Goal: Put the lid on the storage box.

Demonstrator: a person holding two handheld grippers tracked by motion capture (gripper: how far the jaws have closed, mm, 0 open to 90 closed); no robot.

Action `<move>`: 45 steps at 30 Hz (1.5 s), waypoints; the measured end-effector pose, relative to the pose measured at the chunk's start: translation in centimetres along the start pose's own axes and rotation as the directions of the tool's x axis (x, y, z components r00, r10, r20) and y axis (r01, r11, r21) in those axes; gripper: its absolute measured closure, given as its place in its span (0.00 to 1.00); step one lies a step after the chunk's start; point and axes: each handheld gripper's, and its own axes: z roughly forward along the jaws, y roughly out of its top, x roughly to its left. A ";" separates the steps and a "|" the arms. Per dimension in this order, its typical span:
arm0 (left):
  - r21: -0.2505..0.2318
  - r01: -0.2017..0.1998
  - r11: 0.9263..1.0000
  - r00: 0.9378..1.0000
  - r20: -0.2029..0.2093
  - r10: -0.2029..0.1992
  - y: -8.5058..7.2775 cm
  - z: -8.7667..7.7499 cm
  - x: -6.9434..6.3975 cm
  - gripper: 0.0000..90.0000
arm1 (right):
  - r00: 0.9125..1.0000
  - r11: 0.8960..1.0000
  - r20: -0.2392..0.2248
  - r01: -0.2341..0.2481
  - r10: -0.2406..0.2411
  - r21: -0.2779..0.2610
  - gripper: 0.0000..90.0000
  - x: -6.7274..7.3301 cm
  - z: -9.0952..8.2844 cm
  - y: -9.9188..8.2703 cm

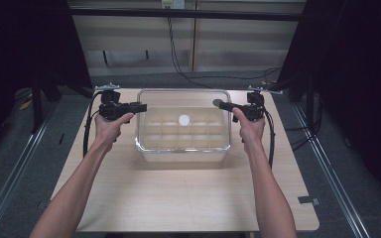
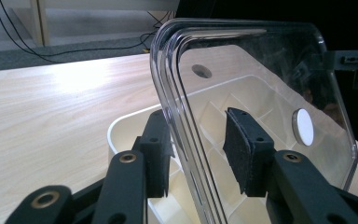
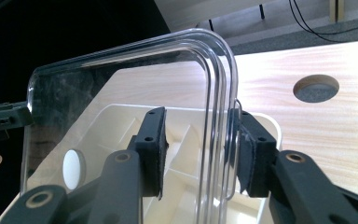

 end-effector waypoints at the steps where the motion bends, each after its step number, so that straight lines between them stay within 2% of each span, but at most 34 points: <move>1: 0.003 0.001 1.000 1.000 0.000 -0.001 -0.1 0.1 0.1 0.68 | 1.000 1.000 0.003 -0.006 0.006 0.001 0.65 -0.1 0.1 -0.1; 2: 0.005 0.010 1.000 1.000 0.000 -0.010 -0.1 0.3 0.1 0.67 | 1.000 1.000 0.004 -0.008 0.008 0.001 0.65 -0.2 0.3 -0.1; 5: 0.032 -0.006 0.999 1.000 -0.005 0.006 -0.4 0.6 0.3 0.65 | 1.000 1.000 0.010 -0.017 0.017 -0.001 0.65 -0.5 0.7 -0.3; 14: 0.040 0.020 0.999 1.000 -0.009 -0.019 -1.3 1.2 0.8 0.63 | 0.999 1.000 0.044 -0.022 0.021 0.014 0.63 -0.9 1.5 -0.7; 20: 0.072 0.017 0.997 1.000 -0.009 -0.016 -1.4 1.6 1.2 0.62 | 0.998 0.999 0.062 -0.028 0.027 0.024 0.61 -1.2 2.1 -1.0; 23: 0.091 0.025 0.996 0.999 -0.024 -0.023 -1.8 1.8 1.4 0.62 | 0.997 0.999 0.079 -0.029 0.026 0.035 0.61 -1.3 2.5 -1.1; 29: 0.090 0.056 0.994 0.998 -0.011 -0.055 -2.7 2.3 2.0 0.61 | 0.995 0.998 0.091 -0.038 0.034 0.046 0.59 -1.8 3.1 -1.6; 37: 0.123 0.065 0.990 0.998 -0.019 -0.063 -3.3 2.7 2.4 0.59 | 0.989 0.998 0.145 -0.024 0.017 0.050 0.55 -1.9 3.9 -2.5; 41: 0.120 0.078 0.990 0.997 -0.020 -0.076 -3.5 2.9 2.5 0.59 | 0.986 0.999 0.167 -0.010 0.002 0.046 0.54 -1.7 3.9 -2.6; 45: 0.128 0.086 0.988 0.996 -0.022 -0.084 -3.8 3.1 2.4 0.58 | 0.976 0.997 0.217 0.015 -0.032 0.079 0.54 -1.6 4.1 -2.9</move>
